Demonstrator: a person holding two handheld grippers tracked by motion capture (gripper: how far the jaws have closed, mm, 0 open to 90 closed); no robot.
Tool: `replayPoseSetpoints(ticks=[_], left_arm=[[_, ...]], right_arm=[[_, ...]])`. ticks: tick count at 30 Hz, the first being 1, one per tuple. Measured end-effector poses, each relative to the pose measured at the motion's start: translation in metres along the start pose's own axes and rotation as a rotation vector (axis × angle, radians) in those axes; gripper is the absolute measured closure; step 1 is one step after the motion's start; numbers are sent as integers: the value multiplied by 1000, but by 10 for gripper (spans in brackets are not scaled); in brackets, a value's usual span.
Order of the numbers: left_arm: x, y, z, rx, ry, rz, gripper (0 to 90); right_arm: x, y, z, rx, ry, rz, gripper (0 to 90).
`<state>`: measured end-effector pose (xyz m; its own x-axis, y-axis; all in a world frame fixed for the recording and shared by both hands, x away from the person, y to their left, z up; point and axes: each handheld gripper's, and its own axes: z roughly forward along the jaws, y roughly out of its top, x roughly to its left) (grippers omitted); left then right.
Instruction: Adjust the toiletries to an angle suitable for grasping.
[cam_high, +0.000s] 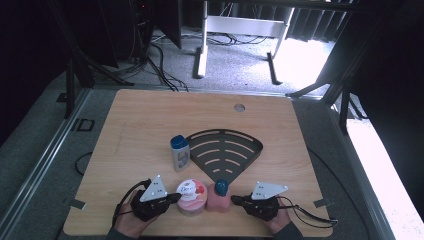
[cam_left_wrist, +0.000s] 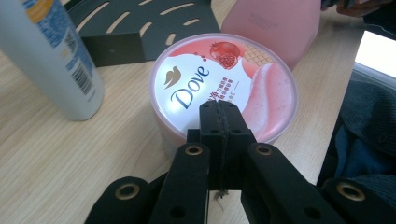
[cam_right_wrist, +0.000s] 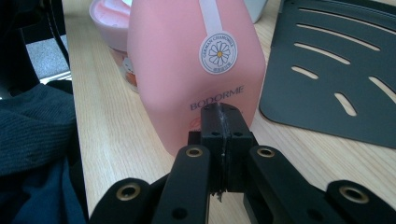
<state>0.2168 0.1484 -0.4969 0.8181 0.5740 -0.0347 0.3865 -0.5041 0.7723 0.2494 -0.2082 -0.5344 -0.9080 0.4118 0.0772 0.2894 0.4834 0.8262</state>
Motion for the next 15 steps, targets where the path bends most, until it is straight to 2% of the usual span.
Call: replayPoseSetpoints(ticks=[10,13,15], left_arm=[[10,-6,-11,14,37,-25,900],[11,-7,-12,16,39,-25,900],[12,-8,-12,16,38,-26,900]], right_arm=[[8,8,14,-13,1,-13,889],[10,9,13,-14,7,-17,881],[13,9,8,-27,35,-22,872]])
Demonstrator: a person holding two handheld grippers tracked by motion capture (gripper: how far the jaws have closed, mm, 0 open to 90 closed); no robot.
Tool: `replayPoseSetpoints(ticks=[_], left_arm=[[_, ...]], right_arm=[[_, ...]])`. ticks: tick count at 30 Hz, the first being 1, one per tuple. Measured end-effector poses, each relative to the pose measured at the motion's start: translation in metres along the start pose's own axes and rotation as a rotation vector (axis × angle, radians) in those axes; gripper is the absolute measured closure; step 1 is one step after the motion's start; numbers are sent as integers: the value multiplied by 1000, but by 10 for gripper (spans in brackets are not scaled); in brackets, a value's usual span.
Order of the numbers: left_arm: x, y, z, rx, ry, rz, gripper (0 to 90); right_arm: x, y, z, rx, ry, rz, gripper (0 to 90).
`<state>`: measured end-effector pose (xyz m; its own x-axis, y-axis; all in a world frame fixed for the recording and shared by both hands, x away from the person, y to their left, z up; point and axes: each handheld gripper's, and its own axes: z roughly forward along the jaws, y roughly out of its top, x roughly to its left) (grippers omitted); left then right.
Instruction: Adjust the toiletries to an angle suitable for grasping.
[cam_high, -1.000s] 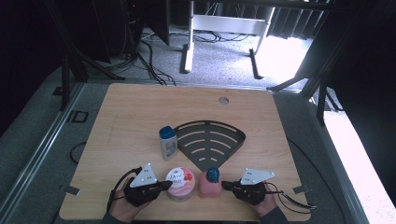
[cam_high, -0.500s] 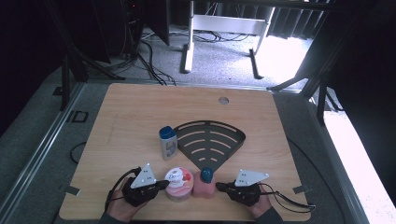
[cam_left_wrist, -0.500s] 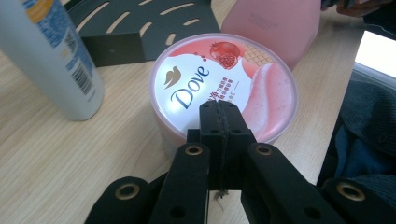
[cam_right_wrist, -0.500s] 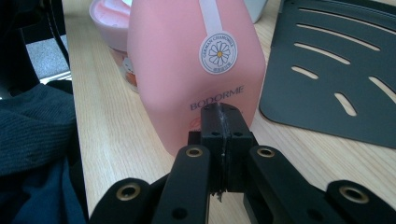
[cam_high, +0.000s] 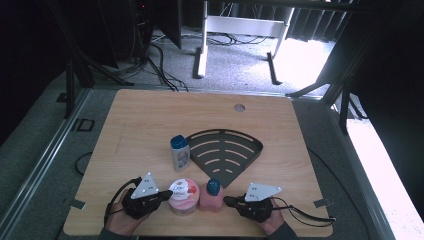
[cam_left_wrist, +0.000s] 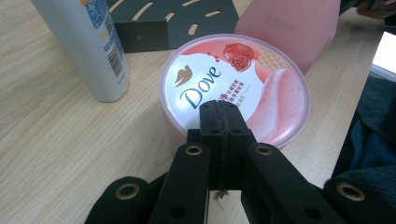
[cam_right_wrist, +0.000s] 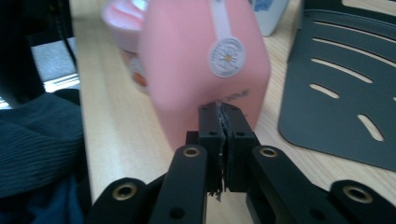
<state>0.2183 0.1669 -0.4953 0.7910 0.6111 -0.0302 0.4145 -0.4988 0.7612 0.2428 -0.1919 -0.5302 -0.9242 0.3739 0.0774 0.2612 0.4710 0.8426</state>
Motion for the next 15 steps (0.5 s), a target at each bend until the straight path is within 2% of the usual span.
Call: replayPoseSetpoints(ticks=[3,9,15], left_arm=[[0,0,0,-2,2,-4,900],[1,0,0,0,0,-7,900],[2,-1,-1,1,-6,-13,900]], right_arm=[[5,1,-6,-14,47,-17,894],[11,4,-5,-10,77,-40,897],[12,7,3,-14,57,-53,899]])
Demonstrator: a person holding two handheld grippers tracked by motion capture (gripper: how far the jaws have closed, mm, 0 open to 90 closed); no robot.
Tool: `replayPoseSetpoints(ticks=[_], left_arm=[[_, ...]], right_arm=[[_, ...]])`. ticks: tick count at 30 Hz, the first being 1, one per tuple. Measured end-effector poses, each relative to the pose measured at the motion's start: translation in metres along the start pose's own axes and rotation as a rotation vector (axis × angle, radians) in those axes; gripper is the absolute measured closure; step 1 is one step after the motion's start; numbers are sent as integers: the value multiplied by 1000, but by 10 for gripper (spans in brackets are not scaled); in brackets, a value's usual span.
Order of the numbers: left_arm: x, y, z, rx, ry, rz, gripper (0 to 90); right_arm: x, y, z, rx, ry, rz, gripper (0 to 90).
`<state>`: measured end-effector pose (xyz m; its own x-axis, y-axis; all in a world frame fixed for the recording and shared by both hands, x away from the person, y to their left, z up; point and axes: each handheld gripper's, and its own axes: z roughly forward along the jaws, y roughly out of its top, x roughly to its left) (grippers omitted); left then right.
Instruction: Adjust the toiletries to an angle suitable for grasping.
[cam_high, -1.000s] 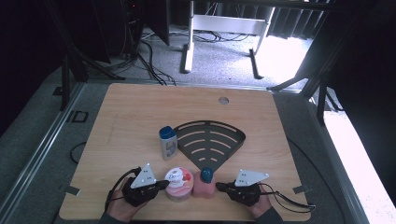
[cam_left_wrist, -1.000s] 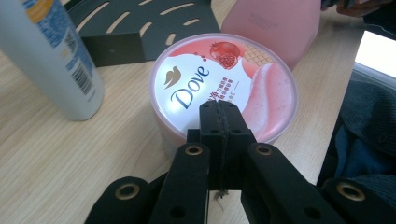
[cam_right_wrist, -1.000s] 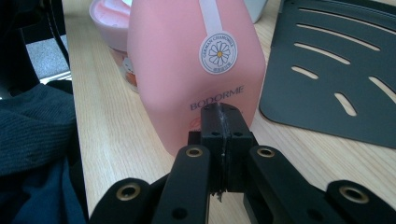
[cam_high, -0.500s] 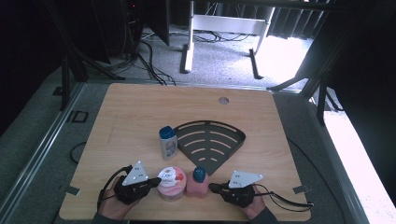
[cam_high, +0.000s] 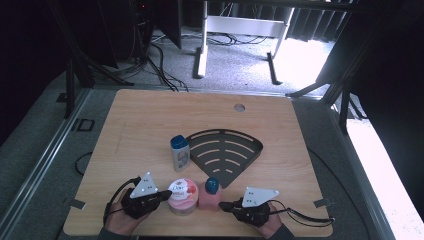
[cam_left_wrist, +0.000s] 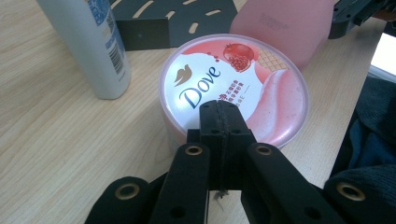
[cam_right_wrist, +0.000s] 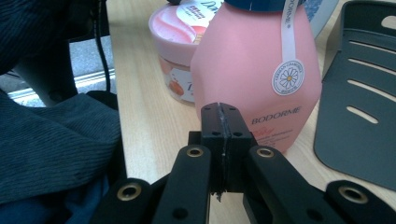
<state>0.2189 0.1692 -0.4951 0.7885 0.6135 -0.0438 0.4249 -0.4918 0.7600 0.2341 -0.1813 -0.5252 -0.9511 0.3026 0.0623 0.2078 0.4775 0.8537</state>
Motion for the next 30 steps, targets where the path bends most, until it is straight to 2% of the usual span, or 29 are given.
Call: replayPoseSetpoints(ticks=[5,6,15,30], left_arm=[[1,-1,-1,2,-2,-4,900],[2,-1,-1,3,-5,-5,900],[1,0,1,-6,-26,-8,899],[1,1,4,-22,-24,-17,897]], right_arm=[[-3,1,2,-5,-27,9,899],[-6,2,4,-5,-55,7,899],[-20,8,12,-11,-118,21,899],[-43,18,26,-13,-129,44,899]])
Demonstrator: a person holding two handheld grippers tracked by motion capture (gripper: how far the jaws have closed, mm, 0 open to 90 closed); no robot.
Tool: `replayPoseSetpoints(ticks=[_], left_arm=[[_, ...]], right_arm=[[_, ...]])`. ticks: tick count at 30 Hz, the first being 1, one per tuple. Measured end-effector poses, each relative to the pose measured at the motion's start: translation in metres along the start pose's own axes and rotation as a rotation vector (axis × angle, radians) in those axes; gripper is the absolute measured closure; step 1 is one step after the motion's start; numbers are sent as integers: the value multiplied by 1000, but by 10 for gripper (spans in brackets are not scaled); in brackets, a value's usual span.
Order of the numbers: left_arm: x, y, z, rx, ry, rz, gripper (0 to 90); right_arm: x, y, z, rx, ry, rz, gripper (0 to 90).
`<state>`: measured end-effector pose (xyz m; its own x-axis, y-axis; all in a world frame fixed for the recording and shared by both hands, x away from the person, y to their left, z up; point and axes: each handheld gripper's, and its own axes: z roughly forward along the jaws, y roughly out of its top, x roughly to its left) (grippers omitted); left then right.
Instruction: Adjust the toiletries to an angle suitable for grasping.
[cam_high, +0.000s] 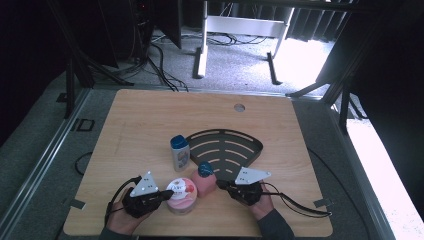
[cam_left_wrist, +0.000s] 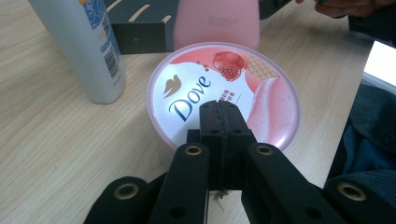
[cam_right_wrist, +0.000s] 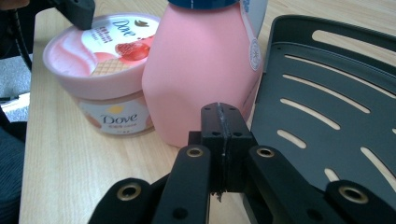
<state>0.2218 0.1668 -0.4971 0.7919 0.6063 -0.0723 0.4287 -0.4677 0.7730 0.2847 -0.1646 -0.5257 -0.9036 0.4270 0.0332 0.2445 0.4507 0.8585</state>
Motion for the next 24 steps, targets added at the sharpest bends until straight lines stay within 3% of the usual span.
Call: replayPoseSetpoints(ticks=[18,19,24], left_arm=[[-2,0,3,-14,-14,-6,897],[-2,0,3,-14,-15,-5,897],[-2,0,3,-18,-20,-8,897]], right_arm=[[-7,13,21,-5,-29,28,899],[-4,13,20,-17,-2,25,899],[5,12,26,-4,19,7,899]])
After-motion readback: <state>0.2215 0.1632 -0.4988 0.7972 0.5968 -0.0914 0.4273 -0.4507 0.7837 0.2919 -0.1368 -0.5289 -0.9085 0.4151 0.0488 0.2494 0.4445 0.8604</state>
